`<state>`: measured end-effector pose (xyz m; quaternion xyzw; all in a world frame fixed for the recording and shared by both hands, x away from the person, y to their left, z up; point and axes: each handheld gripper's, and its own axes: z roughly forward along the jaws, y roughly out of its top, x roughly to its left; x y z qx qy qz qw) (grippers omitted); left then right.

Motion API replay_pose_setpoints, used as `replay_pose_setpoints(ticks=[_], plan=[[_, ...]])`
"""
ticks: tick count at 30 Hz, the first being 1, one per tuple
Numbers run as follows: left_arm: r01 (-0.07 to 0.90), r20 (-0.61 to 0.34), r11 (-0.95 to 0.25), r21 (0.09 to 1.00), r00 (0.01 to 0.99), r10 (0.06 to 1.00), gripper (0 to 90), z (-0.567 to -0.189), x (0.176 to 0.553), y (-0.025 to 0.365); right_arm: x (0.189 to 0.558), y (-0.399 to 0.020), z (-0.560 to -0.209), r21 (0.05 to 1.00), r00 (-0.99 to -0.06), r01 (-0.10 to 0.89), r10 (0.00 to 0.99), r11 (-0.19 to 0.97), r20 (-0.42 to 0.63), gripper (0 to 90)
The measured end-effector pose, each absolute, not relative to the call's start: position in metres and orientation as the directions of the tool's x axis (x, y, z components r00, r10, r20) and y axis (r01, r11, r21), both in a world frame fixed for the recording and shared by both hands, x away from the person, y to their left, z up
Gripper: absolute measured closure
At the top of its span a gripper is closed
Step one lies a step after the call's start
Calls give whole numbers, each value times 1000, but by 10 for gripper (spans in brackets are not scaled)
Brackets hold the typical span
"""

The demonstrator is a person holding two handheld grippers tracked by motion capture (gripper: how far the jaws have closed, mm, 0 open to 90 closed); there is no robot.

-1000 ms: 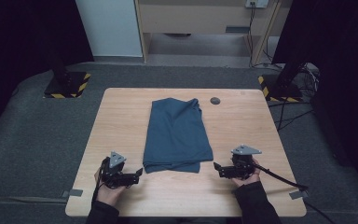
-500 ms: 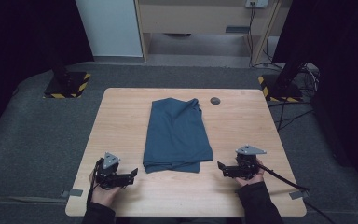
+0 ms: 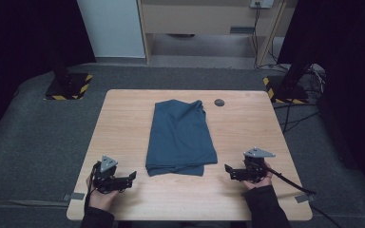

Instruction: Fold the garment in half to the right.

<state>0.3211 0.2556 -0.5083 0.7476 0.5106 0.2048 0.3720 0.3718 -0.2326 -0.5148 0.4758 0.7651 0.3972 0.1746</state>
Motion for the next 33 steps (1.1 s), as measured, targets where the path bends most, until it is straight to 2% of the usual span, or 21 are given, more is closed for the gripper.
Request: replay_pose_setpoints(ticks=[33], plan=[[633,-76,-181,753,356,931,61,-514,320,278,373,-261,-522,760,-424,623,897,187,127,18]])
